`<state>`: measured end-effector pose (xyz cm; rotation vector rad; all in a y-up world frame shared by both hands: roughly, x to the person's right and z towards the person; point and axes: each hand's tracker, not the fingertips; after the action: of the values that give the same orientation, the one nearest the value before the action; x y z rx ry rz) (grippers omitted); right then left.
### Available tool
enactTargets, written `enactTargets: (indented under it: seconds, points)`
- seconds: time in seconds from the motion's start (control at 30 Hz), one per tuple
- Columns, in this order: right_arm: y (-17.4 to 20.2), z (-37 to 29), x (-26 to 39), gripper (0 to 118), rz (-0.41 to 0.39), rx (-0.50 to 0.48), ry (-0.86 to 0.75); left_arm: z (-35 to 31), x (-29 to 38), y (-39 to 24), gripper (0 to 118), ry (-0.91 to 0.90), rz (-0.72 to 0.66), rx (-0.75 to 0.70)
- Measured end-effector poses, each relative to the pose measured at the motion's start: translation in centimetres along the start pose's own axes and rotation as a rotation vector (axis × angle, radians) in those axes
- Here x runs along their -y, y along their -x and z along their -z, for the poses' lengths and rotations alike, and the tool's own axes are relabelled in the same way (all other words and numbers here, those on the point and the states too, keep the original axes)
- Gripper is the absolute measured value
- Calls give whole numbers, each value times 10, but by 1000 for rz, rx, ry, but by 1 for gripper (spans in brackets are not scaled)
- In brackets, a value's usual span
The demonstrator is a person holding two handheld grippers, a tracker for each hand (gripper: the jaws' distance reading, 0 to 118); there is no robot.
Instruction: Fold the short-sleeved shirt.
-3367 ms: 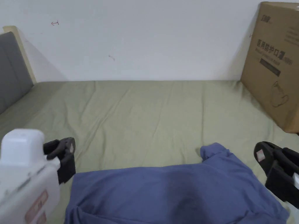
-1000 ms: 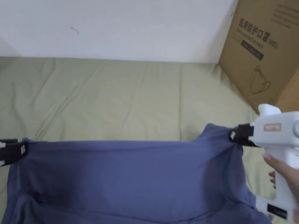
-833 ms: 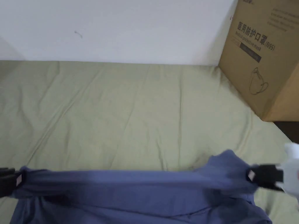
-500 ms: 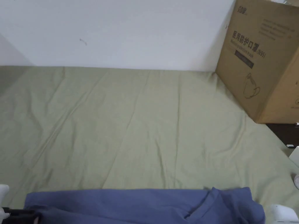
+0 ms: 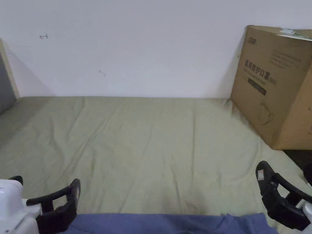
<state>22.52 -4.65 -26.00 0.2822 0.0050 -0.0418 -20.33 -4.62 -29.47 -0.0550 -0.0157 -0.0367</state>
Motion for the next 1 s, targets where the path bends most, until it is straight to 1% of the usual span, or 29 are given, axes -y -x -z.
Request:
enactTargets:
  seconds: [0.03,0.07,0.1,0.13,0.17,0.2,0.23,0.27,0.3,0.33,0.37,0.4,0.43,0.5,0.53,0.57,0.6,0.67,0.7,0.73,0.77,0.8,0.83,0.87,0.9,0.93,0.97,1.0]
  points:
    - [10,0,10,92,40,88,-9,-10,-3,-13,111,-70,56,-24]
    - [14,4,10,92,68,92,119,-14,-3,-17,111,-95,69,-16]
    - [18,10,15,92,83,67,249,-18,-4,-24,111,-102,62,-10]
    - [23,19,18,88,71,74,396,-22,-3,-32,110,-95,42,-5]
    - [26,17,23,76,30,90,435,-23,1,-36,105,-60,-48,13]
    - [29,10,26,50,9,107,392,-25,-1,-37,92,-60,-75,41]
    - [30,11,21,13,-1,123,330,-26,0,-38,53,-59,-92,55]
    - [33,10,18,7,-27,139,314,-27,1,-39,11,-53,-89,47]
    - [34,9,16,7,-29,144,310,-25,0,-40,0,-53,-42,27]
    - [32,9,12,7,2,114,296,-22,-1,-43,0,-8,-26,-14]
    - [26,5,9,7,43,80,293,-22,1,-42,0,-1,-40,-12]
    - [26,5,6,7,47,73,303,-21,3,-38,0,24,-80,24]
    - [27,6,4,7,33,81,312,-19,5,-30,0,40,-130,51]
    - [25,7,0,7,24,77,319,-18,0,-23,0,38,-126,6]
    - [23,7,-2,7,27,60,335,-15,-1,-14,0,36,-120,1]
    - [21,9,-4,7,41,39,359,-11,-5,1,0,41,-111,17]
    - [20,11,-5,7,49,35,389,-3,-9,13,0,82,-133,67]
    - [13,15,-3,7,77,1,450,28,-5,52,0,309,-243,255]
    - [10,16,-2,7,84,-11,464,47,7,73,0,472,-334,337]
    - [8,15,-1,7,93,-24,464,65,19,93,0,623,-423,382]
    - [8,16,0,7,95,-29,463,75,33,106,0,706,-478,397]
    - [7,15,2,7,97,-45,465,85,54,121,0,749,-537,416]
    - [7,17,3,7,113,-60,469,94,73,135,0,800,-566,432]
    - [8,18,5,7,129,-78,481,99,85,140,8,836,-576,413]
    - [11,20,8,7,136,-92,491,104,100,149,34,867,-608,393]
    - [14,22,12,7,138,-108,508,111,115,158,91,891,-648,399]
    - [18,25,15,7,124,-119,538,117,129,163,118,912,-699,430]
    - [22,29,20,7,93,-121,575,121,140,165,115,933,-747,466]
